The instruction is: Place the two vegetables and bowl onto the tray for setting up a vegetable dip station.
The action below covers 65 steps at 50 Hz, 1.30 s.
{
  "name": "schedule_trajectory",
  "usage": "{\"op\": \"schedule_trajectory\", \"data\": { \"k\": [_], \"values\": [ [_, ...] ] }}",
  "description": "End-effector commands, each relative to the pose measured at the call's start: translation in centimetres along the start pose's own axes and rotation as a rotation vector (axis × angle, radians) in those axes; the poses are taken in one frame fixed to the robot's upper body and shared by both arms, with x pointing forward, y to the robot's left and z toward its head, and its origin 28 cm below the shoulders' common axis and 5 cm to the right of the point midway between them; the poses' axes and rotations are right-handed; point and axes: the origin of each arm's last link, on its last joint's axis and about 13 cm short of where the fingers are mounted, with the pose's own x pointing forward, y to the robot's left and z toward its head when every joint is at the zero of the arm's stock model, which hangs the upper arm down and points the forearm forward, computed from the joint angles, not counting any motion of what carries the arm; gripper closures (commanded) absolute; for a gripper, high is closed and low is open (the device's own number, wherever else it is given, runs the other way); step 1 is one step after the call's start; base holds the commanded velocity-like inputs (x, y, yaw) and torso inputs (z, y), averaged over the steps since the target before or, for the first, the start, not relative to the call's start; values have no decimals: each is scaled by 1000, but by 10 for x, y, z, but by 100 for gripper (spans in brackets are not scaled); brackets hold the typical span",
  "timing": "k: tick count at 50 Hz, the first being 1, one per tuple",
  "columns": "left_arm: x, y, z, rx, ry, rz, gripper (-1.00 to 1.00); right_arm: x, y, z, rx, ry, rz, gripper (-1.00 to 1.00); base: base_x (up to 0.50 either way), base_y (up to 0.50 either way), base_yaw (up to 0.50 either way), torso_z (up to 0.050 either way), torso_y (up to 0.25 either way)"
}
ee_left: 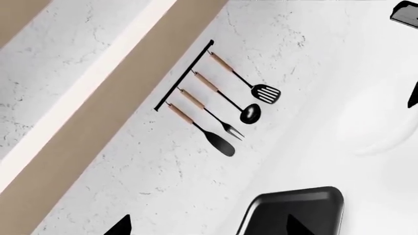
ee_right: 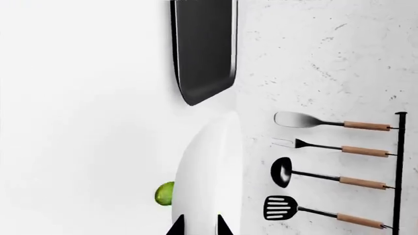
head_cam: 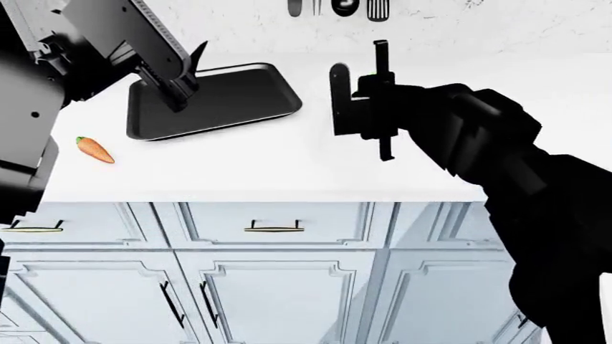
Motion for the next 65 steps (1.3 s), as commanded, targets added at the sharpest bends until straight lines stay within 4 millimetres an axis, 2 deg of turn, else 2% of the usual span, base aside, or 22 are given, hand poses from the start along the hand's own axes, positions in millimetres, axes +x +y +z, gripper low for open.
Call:
{"op": "schedule_trajectory", "data": {
  "k": [1, 8, 11, 13, 16, 20, 22, 23, 24, 28, 37, 40, 41, 53, 65],
  "values": [
    [-2, 1, 4, 0, -12, 9, -100, -18, -26, -10, -37, -8, -44, 100, 0, 0, 0, 0, 0],
    [0, 2, 6, 6, -20, 10, -100, -23, -32, -10, -67, -57, -47, 100, 0, 0, 0, 0, 0],
    [-1, 1, 4, 2, -18, 10, -100, -25, -37, -11, 35, -58, -38, 100, 0, 0, 0, 0, 0],
    [-1, 1, 3, 1, -16, 10, -100, -28, -41, -14, 86, -64, -18, 100, 0, 0, 0, 0, 0],
    [0, 0, 1, -4, -15, 13, -100, -40, -52, -19, 26, -79, -23, 100, 0, 0, 0, 0, 0],
    [3, -3, 0, -8, -21, 9, -100, -48, -58, -22, 37, -99, -31, 100, 0, 0, 0, 0, 0],
    [3, -3, -1, -8, -20, 8, -100, -55, -58, -18, 63, -119, -49, 100, 0, 0, 0, 0, 0],
    [3, -3, -1, -8, -20, 8, -100, -65, -56, -21, 61, -106, -54, 100, 0, 0, 0, 0, 0],
    [4, -4, -2, -11, -22, 6, -100, -69, -54, -13, 50, -134, -64, 100, 0, 0, 0, 0, 0],
    [3, -3, -2, -10, -19, 5, -100, -82, -44, -6, 47, -158, -60, 100, 0, 0, 0, 0, 0],
    [2, 4, 2, 8, -15, 15, -100, -100, -49, -2, 6, -238, -79, 100, 16, 0, 0, 0, 0],
    [2, 7, 4, 18, -12, 14, -100, -103, -51, 1, -8, -252, -58, 100, 333, 0, 0, 0, 0],
    [2, 5, 2, 15, -7, 12, -100, -99, -47, 4, -33, -284, -35, 100, 500, 0, 0, 0, 0],
    [2, 2, -2, 6, -8, 12, -100, -92, -45, 8, -60, -311, -28, 100, 500, 68, 0, 0, 1],
    [2, 3, -1, 8, -9, 16, -100, -89, -45, 10, -106, -334, -32, 100, 459, 315, 0, 0, 1]
  ]
}}
